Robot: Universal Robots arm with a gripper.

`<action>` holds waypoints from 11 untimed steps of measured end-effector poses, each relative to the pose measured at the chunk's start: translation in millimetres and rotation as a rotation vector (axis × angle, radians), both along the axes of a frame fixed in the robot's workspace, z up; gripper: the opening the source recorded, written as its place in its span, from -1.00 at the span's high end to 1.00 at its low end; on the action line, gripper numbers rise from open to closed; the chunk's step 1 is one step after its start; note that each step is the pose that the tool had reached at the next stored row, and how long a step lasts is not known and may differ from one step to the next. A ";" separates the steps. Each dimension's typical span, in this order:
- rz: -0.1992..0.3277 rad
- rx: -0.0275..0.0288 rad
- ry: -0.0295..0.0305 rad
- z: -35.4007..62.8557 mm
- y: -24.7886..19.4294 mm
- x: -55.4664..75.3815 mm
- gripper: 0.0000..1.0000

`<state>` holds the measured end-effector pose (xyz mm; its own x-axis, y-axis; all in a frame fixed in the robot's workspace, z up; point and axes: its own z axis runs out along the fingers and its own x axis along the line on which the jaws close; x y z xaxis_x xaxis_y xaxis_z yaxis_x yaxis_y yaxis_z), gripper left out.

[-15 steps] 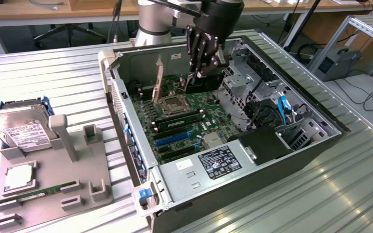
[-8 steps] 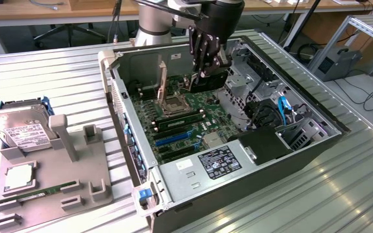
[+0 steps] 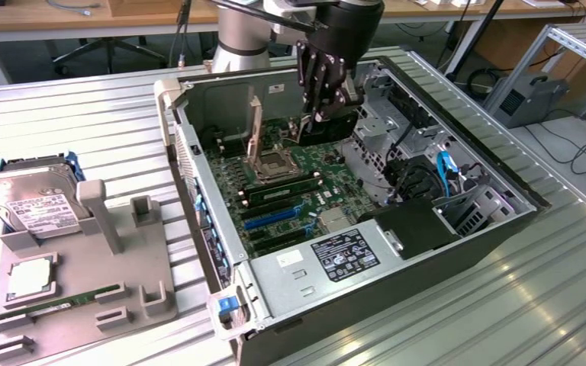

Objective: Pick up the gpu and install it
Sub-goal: 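Insert the gpu into the slot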

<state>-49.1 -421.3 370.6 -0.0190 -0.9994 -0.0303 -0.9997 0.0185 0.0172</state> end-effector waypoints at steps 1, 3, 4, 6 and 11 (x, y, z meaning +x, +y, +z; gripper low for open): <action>0.000 0.0000 -0.0001 0.0 -0.2 0.0 0.48; 0.000 0.0000 0.0000 -0.1 -0.9 0.0 0.48; 0.000 0.0000 0.0000 -0.2 -1.8 0.0 0.48; 0.000 0.0000 0.0000 -0.6 -3.9 0.0 0.48; 0.000 0.0000 0.0000 -3.5 -6.1 0.0 0.48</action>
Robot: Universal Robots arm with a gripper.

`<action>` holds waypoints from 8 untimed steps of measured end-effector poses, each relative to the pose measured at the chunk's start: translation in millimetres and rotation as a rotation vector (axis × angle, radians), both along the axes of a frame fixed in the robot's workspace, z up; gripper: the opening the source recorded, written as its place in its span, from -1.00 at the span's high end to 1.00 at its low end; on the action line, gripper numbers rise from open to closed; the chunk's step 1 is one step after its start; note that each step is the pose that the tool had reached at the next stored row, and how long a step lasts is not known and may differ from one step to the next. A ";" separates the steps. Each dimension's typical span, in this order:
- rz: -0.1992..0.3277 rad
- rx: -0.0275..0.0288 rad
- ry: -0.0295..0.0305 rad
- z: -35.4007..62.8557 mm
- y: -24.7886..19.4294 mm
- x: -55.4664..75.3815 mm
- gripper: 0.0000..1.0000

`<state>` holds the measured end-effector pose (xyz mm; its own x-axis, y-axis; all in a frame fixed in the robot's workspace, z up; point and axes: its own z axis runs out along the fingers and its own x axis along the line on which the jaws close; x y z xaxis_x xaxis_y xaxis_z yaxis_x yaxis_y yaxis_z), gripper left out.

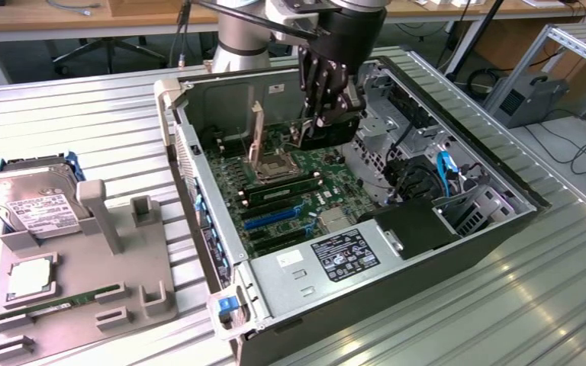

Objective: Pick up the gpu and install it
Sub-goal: 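Insert the gpu into the slot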

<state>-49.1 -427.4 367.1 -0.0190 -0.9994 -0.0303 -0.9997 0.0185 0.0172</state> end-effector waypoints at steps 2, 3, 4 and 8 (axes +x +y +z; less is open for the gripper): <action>0.000 0.0000 0.0000 -1.0 -0.3 0.0 0.48; 0.000 0.0000 0.0000 -1.6 -0.5 0.0 0.48; 0.000 0.0000 0.0000 -2.0 -0.6 0.0 0.48; 0.000 0.0000 0.0000 -5.0 -1.4 0.0 0.48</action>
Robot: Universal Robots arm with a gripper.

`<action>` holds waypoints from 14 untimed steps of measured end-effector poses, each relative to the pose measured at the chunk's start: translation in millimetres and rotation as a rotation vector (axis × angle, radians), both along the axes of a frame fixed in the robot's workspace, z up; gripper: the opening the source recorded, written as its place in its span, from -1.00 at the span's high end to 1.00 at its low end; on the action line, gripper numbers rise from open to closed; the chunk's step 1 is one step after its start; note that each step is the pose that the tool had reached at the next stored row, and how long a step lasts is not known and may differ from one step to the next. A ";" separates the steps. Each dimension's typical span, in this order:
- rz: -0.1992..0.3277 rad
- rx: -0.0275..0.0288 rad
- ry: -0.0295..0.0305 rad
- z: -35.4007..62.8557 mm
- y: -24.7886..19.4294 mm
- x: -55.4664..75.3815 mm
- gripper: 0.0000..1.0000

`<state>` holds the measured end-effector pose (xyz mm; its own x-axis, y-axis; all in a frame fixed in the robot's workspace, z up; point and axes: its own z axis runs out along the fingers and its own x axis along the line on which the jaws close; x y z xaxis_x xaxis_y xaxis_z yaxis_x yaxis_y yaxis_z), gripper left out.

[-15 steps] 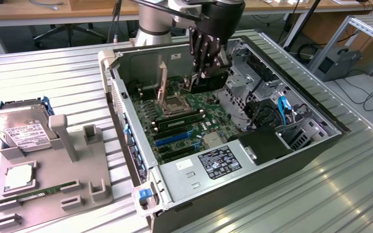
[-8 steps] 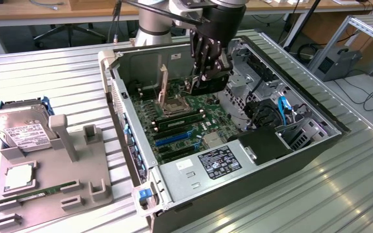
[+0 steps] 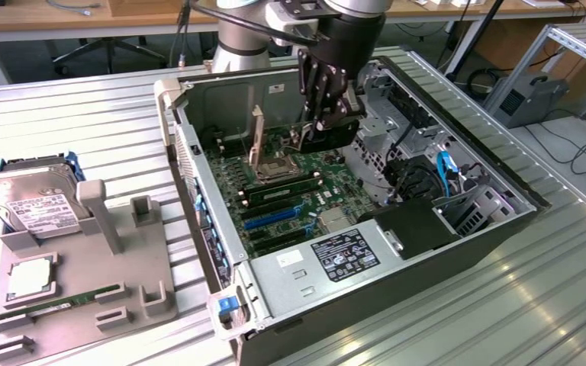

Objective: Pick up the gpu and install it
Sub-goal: 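Insert the gpu into the slot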

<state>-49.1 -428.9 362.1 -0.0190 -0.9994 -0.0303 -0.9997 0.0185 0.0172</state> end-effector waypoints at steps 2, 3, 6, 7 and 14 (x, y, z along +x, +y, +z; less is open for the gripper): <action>0.000 0.0000 0.0000 -1.0 -0.3 0.0 0.48; 0.000 0.0000 0.0000 -1.5 -0.5 0.0 0.48; 0.000 0.0000 0.0000 -2.9 -0.9 0.0 0.48; 0.000 0.0000 0.0000 -3.5 -1.0 0.0 0.48; 0.000 0.0001 0.0000 -31.8 -6.4 0.0 0.48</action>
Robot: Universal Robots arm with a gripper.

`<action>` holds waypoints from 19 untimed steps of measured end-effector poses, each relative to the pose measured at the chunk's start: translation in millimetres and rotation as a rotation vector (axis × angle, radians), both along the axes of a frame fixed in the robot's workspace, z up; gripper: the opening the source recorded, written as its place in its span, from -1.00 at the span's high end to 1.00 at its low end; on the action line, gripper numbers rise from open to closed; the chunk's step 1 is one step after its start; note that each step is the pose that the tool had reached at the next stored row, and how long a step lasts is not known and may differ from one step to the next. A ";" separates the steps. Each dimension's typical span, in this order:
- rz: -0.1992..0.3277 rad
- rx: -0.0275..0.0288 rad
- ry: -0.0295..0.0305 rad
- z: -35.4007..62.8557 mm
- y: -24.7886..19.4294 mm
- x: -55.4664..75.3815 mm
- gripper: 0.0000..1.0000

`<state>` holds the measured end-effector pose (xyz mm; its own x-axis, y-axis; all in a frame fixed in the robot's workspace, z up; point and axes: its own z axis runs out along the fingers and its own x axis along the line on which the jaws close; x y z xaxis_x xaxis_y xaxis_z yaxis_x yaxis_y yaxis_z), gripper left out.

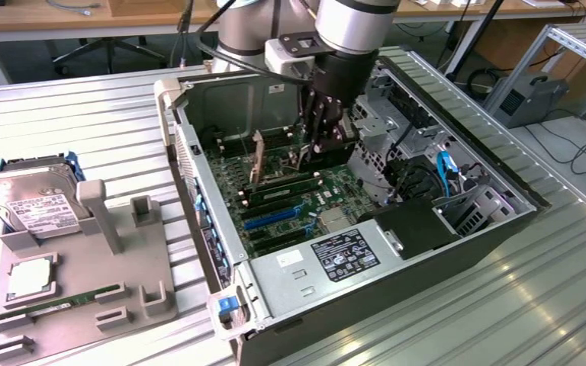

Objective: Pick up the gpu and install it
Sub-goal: 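Insert the gpu into the slot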

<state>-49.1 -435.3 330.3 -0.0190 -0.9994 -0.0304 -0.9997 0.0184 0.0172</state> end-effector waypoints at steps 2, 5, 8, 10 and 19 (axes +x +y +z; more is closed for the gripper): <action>0.000 0.0000 0.0000 -5.9 -15.9 -0.2 0.48; 0.000 -0.0001 0.0001 -11.9 -18.5 -10.9 0.48; 0.000 -0.0001 0.0000 -14.5 -19.1 -11.6 0.48; 0.000 0.0000 0.0000 -15.1 -19.3 -11.9 0.48; 0.000 -0.0001 0.0000 -17.5 -20.0 -13.0 0.48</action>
